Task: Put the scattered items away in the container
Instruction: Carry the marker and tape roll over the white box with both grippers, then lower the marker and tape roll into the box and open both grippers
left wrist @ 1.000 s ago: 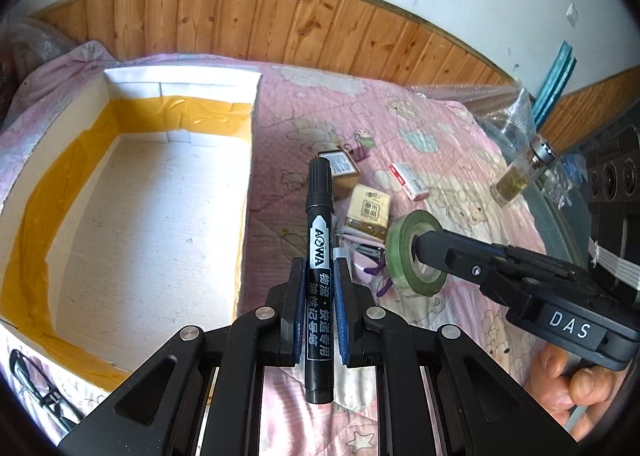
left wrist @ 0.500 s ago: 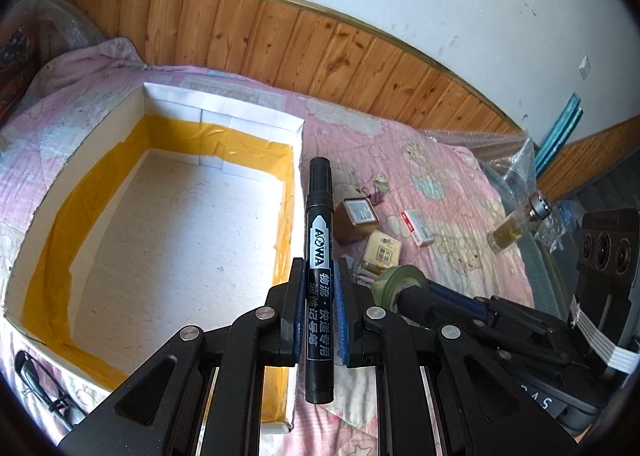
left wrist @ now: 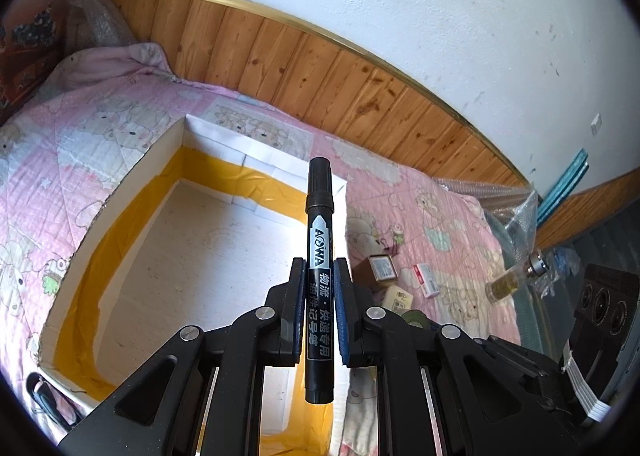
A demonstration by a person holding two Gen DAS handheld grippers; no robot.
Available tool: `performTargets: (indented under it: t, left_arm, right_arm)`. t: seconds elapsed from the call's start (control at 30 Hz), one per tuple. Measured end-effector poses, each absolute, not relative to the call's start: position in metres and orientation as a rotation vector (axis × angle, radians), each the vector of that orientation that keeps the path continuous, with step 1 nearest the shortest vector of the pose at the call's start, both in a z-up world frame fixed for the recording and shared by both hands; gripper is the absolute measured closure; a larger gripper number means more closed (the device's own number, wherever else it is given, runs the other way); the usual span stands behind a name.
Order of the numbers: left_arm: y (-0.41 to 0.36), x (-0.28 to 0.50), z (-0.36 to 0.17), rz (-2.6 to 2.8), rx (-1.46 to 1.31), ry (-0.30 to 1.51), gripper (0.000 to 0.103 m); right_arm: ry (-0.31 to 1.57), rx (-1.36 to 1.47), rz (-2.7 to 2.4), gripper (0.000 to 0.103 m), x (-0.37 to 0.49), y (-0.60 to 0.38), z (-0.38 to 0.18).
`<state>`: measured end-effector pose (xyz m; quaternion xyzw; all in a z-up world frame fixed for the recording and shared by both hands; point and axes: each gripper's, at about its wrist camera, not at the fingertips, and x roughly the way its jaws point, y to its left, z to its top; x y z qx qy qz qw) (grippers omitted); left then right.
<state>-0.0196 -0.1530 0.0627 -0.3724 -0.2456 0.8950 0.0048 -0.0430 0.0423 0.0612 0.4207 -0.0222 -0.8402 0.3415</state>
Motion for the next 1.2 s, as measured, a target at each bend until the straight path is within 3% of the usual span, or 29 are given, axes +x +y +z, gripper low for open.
performTargets:
  t: [1.2]
  left_arm:
    - [-0.218, -0.093, 0.009, 2.733, -1.329, -1.105, 0.089]
  right_arm:
    - [0.195, 1.144, -2.208, 0.086, -0.125, -0.042, 0.054]
